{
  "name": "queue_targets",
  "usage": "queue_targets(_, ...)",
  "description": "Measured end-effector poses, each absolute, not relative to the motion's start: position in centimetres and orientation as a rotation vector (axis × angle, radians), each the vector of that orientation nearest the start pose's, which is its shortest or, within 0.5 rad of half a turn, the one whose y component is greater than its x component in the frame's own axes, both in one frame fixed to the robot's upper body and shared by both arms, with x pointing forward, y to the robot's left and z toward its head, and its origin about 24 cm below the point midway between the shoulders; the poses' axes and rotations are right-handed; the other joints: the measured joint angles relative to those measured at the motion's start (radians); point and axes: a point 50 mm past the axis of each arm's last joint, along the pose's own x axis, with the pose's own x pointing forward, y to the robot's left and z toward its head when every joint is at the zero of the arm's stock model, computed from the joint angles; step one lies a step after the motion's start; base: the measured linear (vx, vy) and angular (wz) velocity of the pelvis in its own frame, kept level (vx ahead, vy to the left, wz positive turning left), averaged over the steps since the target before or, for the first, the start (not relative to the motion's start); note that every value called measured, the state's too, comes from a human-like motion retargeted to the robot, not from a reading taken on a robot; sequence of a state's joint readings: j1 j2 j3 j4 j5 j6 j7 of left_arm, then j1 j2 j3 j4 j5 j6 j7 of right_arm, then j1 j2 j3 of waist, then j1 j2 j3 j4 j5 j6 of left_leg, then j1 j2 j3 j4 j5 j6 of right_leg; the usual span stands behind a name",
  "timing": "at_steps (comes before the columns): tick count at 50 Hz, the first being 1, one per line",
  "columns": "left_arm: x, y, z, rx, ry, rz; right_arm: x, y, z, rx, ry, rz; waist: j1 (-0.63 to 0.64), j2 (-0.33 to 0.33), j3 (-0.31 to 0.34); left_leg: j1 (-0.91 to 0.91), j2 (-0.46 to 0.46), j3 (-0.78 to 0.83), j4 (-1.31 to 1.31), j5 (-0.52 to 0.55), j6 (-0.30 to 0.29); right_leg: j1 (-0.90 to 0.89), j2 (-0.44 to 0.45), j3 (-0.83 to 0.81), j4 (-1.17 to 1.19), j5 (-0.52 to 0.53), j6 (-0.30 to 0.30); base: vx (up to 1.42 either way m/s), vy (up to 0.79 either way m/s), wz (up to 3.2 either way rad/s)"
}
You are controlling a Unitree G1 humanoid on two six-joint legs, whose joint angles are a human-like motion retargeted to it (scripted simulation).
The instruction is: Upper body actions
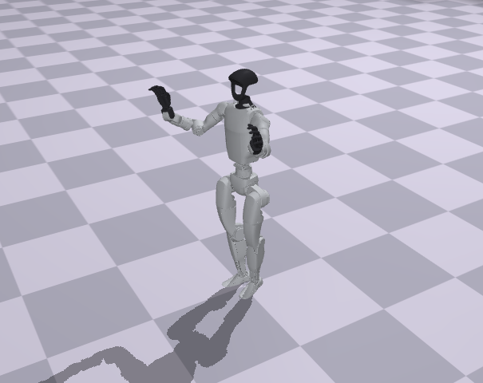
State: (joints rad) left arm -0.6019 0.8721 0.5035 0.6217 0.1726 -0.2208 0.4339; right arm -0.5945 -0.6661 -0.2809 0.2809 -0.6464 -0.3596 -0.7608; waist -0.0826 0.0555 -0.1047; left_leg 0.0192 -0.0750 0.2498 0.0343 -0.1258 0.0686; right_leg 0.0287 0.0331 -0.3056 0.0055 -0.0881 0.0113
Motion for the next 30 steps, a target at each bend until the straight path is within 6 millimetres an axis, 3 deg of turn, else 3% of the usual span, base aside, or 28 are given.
queue_targets(3,24.5,42.1,20.6,0.643,-0.385,1.014,27.6,-29.4,21.1,-1.023,-0.939,-0.838,0.001,-0.002,0.015,0.002,-0.001,0.003,0.0,0.0,0.0,0.0,-0.001,0.002,-0.001,0.002,-0.001,0.0,-0.02,-0.02)
queue_targets(5,23.3,41.9,15.7,0.621,-0.244,0.98,27.3,-29.1,16.1,-1.061,-0.782,-0.737,-0.002,-0.005,0.025,0.004,-0.001,0.004,0.0,0.001,0.0,0.002,-0.002,0.003,-0.001,0.003,-0.002,0.0,0.0,0.0)
queue_targets(9,20.8,39.8,3.5,0.477,0.164,0.879,25.7,-26.9,2.5,-1.118,-0.259,-0.414,-0.019,-0.009,0.043,0.011,-0.004,-0.006,0.001,0.004,-0.001,0.014,-0.005,-0.005,-0.003,0.003,-0.001,0.0,0.0,0.0)
queue_targets(12,17.7,35.8,-6.2,0.281,0.626,0.743,21.3,-24.4,-7.5,-1.1,0.235,-0.126,-0.028,-0.014,0.066,0.019,-0.005,-0.011,0.0,0.008,0.0,0.024,-0.006,-0.008,-0.002,0.003,-0.002,-0.06,-0.04,0.08)
queue_targets(15,12.2,30.9,-13.0,0.08,1.134,0.45,14.7,-22.5,-13.5,-1.059,0.661,0.061,-0.026,-0.016,0.091,0.024,-0.004,-0.009,-0.001,0.009,-0.001,0.028,-0.007,-0.007,-0.002,0.005,-0.002,-0.06,-0.03,-0.02)
queue_targets(17,7.9,28.3,-15.1,0.016,1.421,0.235,10.0,-21.2,-15.7,-1.027,0.894,0.129,-0.029,-0.017,0.105,0.023,-0.004,-0.009,-0.001,0.01,-0.001,0.027,-0.007,-0.008,-0.004,0.006,-0.002,0.0,0.0,0.0)
queue_targets(20,3.0,24.8,-16.4,-0.019,1.701,0.039,3.5,-19.4,-17.2,-0.963,1.19,0.281,-0.026,-0.017,0.115,0.019,-0.003,-0.011,-0.001,0.011,-0.002,0.024,-0.008,-0.01,-0.005,0.007,-0.001,0.02,-0.01,0.01)
queue_targets(23,-1.0,22.1,-16.9,-0.022,1.833,-0.06,-1.8,-17.5,-17.8,-0.863,1.452,0.529,-0.032,-0.017,0.117,0.02,0.006,-0.023,0.0,0.013,-0.005,-0.005,-0.026,-0.021,0.023,0.016,0.012,0.12,-0.08,-0.03)
queue_targets(25,-2.9,20.1,-17.2,-0.043,1.869,-0.085,-4.5,-17.9,-17.4,-0.851,1.686,0.438,0.047,-0.02,0.11,0.025,0.021,0.059,-0.007,0.003,-0.011,-0.016,-0.02,0.059,0.035,0.01,0.018,0.07,-0.06,-1.44)
queue_targets(28,-5.1,17.7,-17.4,-0.097,1.897,-0.114,-4.4,-16.4,-17.8,-0.462,1.696,0.431,0.043,-0.033,0.104,0.021,0.007,0.058,-0.006,0.001,-0.008,-0.003,-0.013,0.057,0.015,0.01,0.005,0.01,-0.01,-0.1)
queue_targets(30,-6.1,16.5,-17.3,-0.126,1.911,-0.169,-3.7,-16.9,-17.8,-0.335,1.666,0.425,-0.036,-0.024,0.105,0.029,-0.009,-0.022,-0.009,-0.002,0.005,0.01,-0.025,-0.022,0.01,0.004,0.018,-0.03,0.02,1.72)
